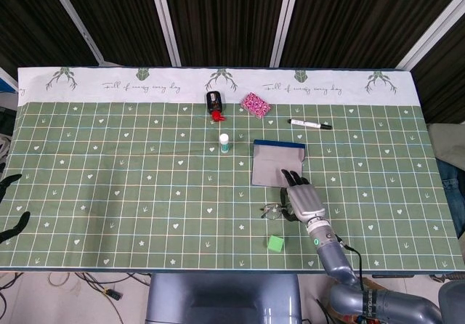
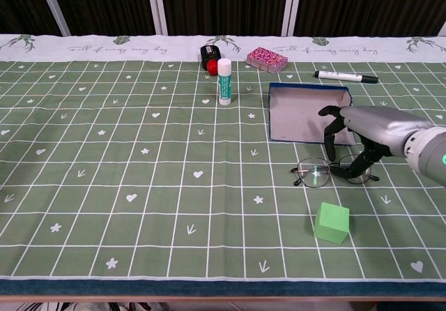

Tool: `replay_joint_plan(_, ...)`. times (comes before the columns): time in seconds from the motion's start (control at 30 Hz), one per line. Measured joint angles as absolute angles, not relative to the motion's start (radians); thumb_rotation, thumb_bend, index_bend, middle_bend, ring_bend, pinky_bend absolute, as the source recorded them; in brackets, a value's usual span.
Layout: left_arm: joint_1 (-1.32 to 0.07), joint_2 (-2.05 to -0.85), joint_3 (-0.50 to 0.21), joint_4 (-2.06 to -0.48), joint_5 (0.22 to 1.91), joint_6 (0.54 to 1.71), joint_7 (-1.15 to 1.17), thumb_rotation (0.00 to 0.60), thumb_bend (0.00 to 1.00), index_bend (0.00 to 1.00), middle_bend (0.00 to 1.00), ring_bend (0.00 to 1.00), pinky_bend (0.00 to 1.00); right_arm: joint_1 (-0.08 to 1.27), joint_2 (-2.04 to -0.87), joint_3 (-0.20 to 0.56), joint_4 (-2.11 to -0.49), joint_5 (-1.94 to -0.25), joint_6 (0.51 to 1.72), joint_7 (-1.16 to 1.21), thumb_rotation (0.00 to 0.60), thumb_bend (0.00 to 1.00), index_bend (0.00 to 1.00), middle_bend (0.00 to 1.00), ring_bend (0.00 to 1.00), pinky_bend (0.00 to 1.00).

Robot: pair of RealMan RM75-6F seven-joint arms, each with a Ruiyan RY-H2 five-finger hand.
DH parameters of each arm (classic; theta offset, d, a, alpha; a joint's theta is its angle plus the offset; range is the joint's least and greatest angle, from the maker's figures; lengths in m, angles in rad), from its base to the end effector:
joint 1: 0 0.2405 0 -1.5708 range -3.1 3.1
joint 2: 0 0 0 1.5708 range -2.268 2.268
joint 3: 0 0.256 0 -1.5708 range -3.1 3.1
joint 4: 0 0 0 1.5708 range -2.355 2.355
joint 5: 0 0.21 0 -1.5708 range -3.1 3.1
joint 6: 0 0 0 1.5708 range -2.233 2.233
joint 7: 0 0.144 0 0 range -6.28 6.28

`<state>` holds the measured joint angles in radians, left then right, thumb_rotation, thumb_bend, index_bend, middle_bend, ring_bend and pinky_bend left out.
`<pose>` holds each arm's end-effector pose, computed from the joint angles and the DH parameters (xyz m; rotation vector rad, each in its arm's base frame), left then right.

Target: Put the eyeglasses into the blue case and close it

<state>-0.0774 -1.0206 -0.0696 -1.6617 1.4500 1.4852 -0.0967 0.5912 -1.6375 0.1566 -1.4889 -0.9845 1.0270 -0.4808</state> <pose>-0.3136 0.1824 0.1916 -1.3068 -0.9444 -0.9342 -0.1927 -0.3037 -0.0406 1.7338 -1.1120 0.7680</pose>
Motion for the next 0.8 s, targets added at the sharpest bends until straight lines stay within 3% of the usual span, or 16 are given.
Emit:
replay_joint_plan(0.33,-0.078,-1.02,-0.07,-1.661,1.447,1.482,-0.096,0.6,0.31,0.16,0.0,0.0,0.0,0.596,-1.638,0.161,-1.494,-0.977,1.032,-0.482,0.6,0.49,0.61,0.05,0.05,0.18)
replay_joint_plan(0.8,-0.077,-1.02,-0.071,-1.664,1.447,1.484,-0.096,0.6,0.31,0.16,0.0,0.0,0.0,0.61,-1.613,0.169,-1.522,-0.964,1.021,-0.482,0.6,0.49,0.62,0.05,0.05,0.18)
